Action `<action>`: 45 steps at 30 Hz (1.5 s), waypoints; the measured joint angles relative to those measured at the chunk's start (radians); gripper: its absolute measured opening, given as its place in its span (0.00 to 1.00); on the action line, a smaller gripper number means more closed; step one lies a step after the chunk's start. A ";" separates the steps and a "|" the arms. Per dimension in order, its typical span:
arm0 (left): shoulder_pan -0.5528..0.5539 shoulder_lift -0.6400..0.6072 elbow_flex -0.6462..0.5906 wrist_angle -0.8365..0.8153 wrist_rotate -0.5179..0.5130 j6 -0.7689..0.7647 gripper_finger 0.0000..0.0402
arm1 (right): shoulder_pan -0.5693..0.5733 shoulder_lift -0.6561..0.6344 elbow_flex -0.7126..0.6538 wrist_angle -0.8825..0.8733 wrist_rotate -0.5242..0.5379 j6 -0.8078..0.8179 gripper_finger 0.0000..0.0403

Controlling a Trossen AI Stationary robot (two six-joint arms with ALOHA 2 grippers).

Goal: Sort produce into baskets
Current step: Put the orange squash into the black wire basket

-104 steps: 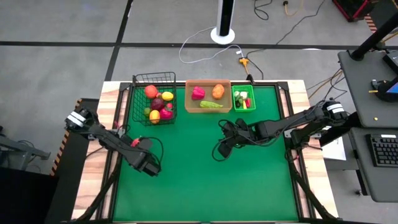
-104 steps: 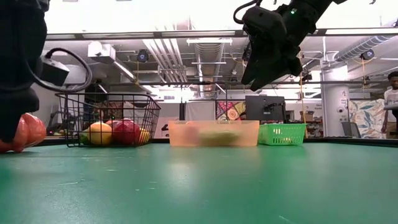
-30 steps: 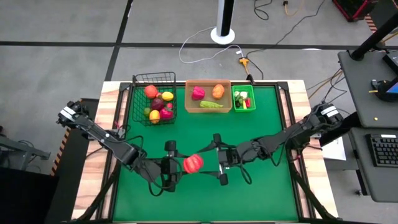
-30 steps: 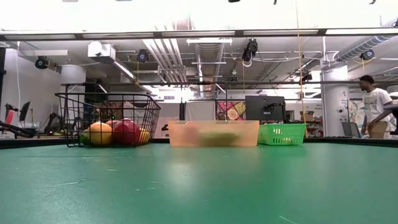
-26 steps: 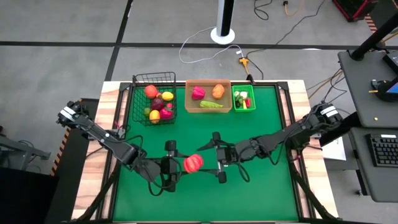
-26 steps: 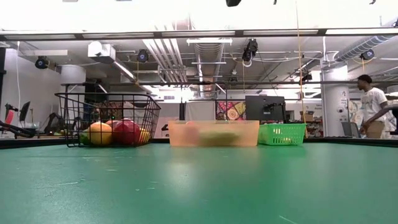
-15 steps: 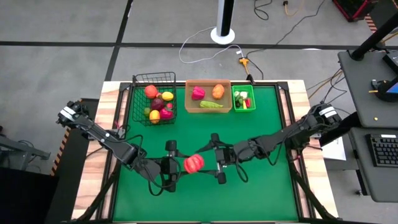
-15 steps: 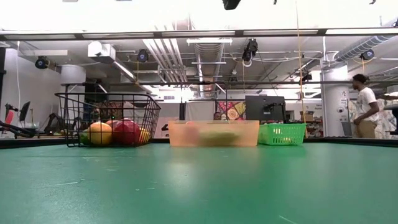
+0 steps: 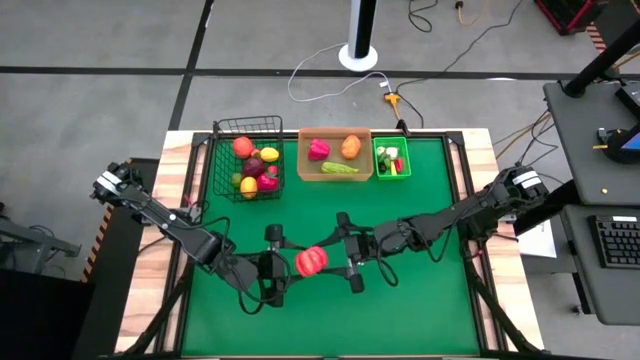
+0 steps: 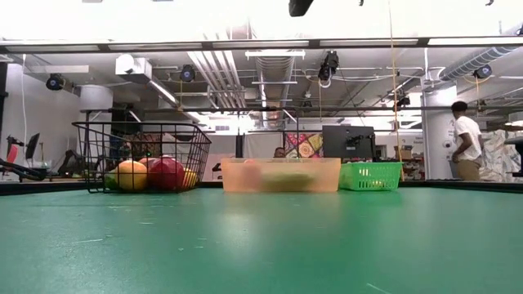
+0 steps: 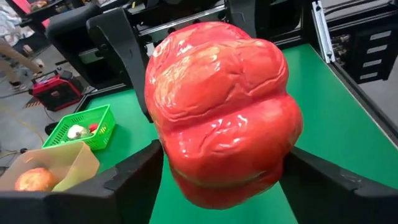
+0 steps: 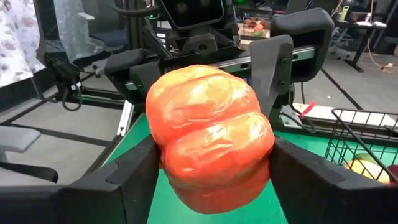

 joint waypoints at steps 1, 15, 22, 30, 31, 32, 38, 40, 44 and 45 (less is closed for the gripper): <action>0.000 0.000 0.000 -0.006 -0.002 -0.001 0.70 | 0.000 0.000 0.000 -0.004 0.001 0.000 0.64; 0.001 -0.091 0.000 -0.474 -0.149 -0.355 0.77 | -0.094 -0.161 0.000 -0.307 0.007 0.144 0.64; 0.000 -0.133 0.000 -0.594 -0.162 -0.455 0.77 | -0.269 -0.243 0.000 -0.442 0.104 0.227 0.64; 0.001 -0.140 0.000 -0.660 -0.216 -0.527 0.77 | -0.600 -0.194 0.000 -0.538 0.081 0.330 0.64; 0.001 -0.140 0.000 -0.662 -0.227 -0.526 0.77 | -0.635 -0.177 0.000 -0.532 0.060 0.330 0.64; 0.001 -0.140 0.000 -0.661 -0.234 -0.527 0.77 | -0.667 -0.160 0.000 -0.523 0.047 0.331 0.64; 0.001 -0.140 0.000 -0.687 -0.241 -0.562 0.77 | -0.788 -0.030 0.060 -0.527 0.024 0.312 0.64; 0.001 -0.140 0.000 -0.709 -0.234 -0.584 0.77 | -0.807 0.008 0.094 -0.531 0.015 0.300 0.64; 0.001 -0.140 0.000 -0.749 -0.232 -0.635 0.77 | -0.824 0.097 0.180 -0.570 0.005 0.272 0.64; 0.001 -0.140 0.000 -0.756 -0.233 -0.645 0.77 | -0.824 0.120 0.202 -0.584 0.005 0.266 0.64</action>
